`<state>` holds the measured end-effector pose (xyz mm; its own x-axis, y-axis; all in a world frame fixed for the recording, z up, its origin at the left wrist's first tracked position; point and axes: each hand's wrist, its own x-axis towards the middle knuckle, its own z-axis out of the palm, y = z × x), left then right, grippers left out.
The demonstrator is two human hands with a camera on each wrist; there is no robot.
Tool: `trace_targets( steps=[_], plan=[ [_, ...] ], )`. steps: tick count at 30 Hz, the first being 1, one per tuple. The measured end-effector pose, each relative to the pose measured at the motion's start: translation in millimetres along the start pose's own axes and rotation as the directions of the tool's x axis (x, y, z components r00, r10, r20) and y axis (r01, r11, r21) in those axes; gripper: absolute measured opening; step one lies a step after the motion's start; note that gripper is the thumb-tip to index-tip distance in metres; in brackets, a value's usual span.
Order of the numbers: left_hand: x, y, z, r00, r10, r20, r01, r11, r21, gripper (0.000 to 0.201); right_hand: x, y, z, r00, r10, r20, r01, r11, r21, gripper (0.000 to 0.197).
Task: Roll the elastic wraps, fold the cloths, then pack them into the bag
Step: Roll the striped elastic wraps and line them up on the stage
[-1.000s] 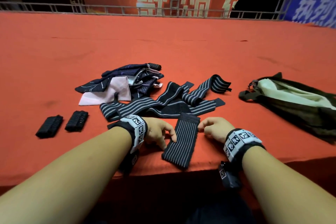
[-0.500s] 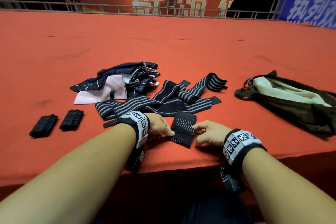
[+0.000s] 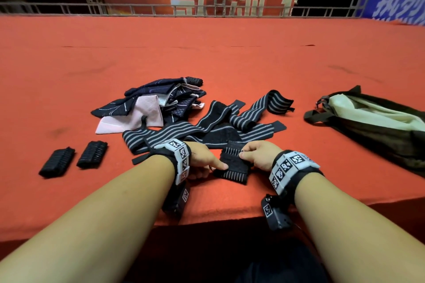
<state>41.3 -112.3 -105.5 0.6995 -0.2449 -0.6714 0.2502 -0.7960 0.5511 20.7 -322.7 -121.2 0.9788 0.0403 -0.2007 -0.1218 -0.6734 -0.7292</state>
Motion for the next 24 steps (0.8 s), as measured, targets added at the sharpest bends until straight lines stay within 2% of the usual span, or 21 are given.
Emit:
trace_targets(
  steps=[4,8,12,16,18,20,22,24],
  plan=[
    [3.7,-1.2,-1.9,1.000,0.007,0.012,-0.007,1.000,-0.011,0.034,7.9,-3.0,0.2,0.998,0.032,-0.050,-0.040,0.985,-0.165,0.012],
    [6.0,0.7,0.1,1.000,0.003,0.008,-0.003,1.000,-0.009,0.033,14.7,-4.1,-0.7,0.993,0.094,-0.078,-0.107,0.977,-0.185,0.013],
    [7.8,4.4,-0.3,0.999,-0.018,0.038,0.017,1.000,0.008,0.034,17.1,-8.0,0.2,0.991,0.111,-0.071,-0.126,0.951,-0.281,0.012],
    [7.4,5.1,-0.6,1.000,-0.001,0.012,0.000,1.000,0.029,0.035,19.3,-10.7,-1.0,0.985,0.164,-0.058,-0.174,0.927,-0.333,0.020],
    [9.5,5.5,-1.7,0.991,0.100,-0.090,-0.086,0.985,0.148,0.036,19.7,-13.6,-0.9,0.977,0.207,-0.054,-0.211,0.898,-0.385,0.031],
    [11.0,6.8,-5.1,0.923,0.305,-0.233,-0.208,0.908,0.365,0.031,19.5,-16.2,-0.3,0.970,0.234,-0.069,-0.239,0.860,-0.452,0.044],
    [7.8,9.9,-7.4,0.844,0.493,-0.212,-0.368,0.819,0.440,0.026,19.2,-18.0,-0.2,0.967,0.244,-0.071,-0.247,0.836,-0.489,0.045],
    [2.1,12.6,-7.3,0.816,0.569,-0.104,-0.467,0.753,0.463,0.028,19.5,-18.1,-1.3,0.966,0.249,-0.066,-0.249,0.834,-0.493,0.042]
  ],
)
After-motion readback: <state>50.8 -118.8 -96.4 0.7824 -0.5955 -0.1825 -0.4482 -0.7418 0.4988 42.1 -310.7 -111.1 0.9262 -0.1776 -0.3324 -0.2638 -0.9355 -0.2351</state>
